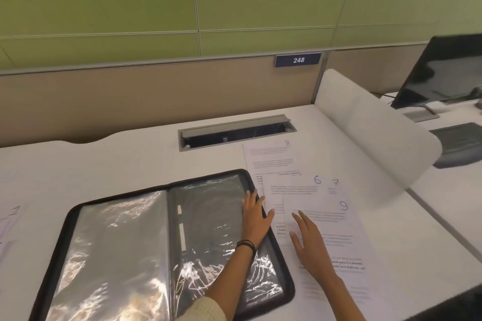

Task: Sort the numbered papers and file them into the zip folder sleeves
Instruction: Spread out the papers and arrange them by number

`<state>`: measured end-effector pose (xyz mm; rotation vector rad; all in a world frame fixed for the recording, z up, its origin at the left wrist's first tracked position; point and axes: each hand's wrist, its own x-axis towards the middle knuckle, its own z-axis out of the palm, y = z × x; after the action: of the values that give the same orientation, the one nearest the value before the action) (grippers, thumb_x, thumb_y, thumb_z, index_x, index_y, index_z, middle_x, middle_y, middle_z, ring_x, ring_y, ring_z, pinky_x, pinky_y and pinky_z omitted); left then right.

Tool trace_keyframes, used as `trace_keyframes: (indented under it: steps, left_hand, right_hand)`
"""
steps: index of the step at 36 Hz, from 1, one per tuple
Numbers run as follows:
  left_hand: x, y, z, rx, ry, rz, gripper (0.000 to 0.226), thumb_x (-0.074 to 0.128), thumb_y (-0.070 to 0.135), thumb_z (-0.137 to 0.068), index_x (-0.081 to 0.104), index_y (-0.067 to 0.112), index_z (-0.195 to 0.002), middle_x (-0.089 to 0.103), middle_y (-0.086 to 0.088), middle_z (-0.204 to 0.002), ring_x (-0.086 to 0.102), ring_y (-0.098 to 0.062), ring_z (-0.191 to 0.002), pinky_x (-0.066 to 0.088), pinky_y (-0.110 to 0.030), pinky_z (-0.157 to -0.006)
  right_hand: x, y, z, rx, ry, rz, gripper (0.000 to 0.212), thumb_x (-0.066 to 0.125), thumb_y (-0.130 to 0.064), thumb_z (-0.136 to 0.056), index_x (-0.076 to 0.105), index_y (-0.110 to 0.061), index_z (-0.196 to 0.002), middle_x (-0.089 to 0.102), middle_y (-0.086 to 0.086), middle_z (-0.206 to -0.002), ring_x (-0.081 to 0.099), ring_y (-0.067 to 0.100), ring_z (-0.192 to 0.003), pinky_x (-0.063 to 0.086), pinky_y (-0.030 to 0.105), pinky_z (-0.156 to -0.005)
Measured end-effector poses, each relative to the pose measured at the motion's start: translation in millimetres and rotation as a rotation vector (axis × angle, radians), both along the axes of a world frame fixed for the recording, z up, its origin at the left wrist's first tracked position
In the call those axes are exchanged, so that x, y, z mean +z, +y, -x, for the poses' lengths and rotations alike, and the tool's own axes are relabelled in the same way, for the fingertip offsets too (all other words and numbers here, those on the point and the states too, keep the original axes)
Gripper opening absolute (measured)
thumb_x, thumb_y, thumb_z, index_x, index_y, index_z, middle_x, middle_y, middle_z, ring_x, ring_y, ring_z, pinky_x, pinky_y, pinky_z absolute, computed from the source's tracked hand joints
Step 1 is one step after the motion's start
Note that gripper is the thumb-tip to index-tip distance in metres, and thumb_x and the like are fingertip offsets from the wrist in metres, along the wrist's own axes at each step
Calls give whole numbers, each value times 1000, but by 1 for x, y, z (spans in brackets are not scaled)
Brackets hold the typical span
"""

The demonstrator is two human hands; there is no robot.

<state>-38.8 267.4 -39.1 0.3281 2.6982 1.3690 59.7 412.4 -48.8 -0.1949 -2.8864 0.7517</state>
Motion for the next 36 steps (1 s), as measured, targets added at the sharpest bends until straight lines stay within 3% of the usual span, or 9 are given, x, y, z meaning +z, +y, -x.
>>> trace_keyframes:
  steps: [5,8,14,20,24,32,36]
  left_hand:
    - [-6,9,4,23,-72,34,68,59,34,-91,26,18,-148,6,-4,-159,-7,-21,-146,-12,-28,-111]
    - [-8,12,5,45,-86,34,62,61,33,-89,35,16,-142,6,-4,-159,-7,-19,-146,-13,-25,-110]
    - [-14,13,7,76,-74,16,38,66,29,-86,54,15,-119,11,-5,-158,-4,-19,-146,-14,-24,-110]
    - [-11,11,4,89,-52,-63,24,68,25,-84,47,30,-92,18,-5,-157,-1,-18,-146,-10,-25,-112]
    - [-9,13,4,123,-43,-93,30,64,22,-88,42,35,-74,22,-5,-156,2,-19,-146,-9,-23,-112]
    - [-6,18,2,228,-39,-163,27,62,19,-89,49,29,-68,34,-5,-150,13,-19,-145,0,-33,-119]
    - [-3,20,4,236,-41,-173,24,62,18,-89,52,26,-69,38,-4,-148,16,-19,-145,-5,-31,-118]
  right_hand:
    - [-9,9,0,-18,-27,7,76,9,-68,-88,35,-21,-141,34,4,-148,31,19,-136,18,29,-112]
    - [-15,8,-1,-21,-37,5,84,2,-70,-86,39,-18,-140,34,5,-148,30,21,-137,18,31,-113]
    - [-19,8,-2,-45,-34,-7,77,5,-63,-91,47,-16,-135,38,3,-146,36,21,-134,22,31,-110]
    - [-22,10,-3,-52,-35,-7,66,16,-58,-93,48,-17,-133,38,1,-147,36,19,-134,22,30,-110]
    - [-22,9,-2,-45,-38,-11,63,18,-55,-92,47,-19,-135,36,-1,-148,34,17,-135,21,29,-111]
    - [-20,9,-4,-44,-31,7,62,19,-51,-89,45,-20,-136,33,-4,-149,30,15,-137,19,28,-112]
    - [-17,9,-4,-53,-12,15,61,20,-49,-90,48,-17,-133,36,0,-148,34,18,-136,22,31,-112]
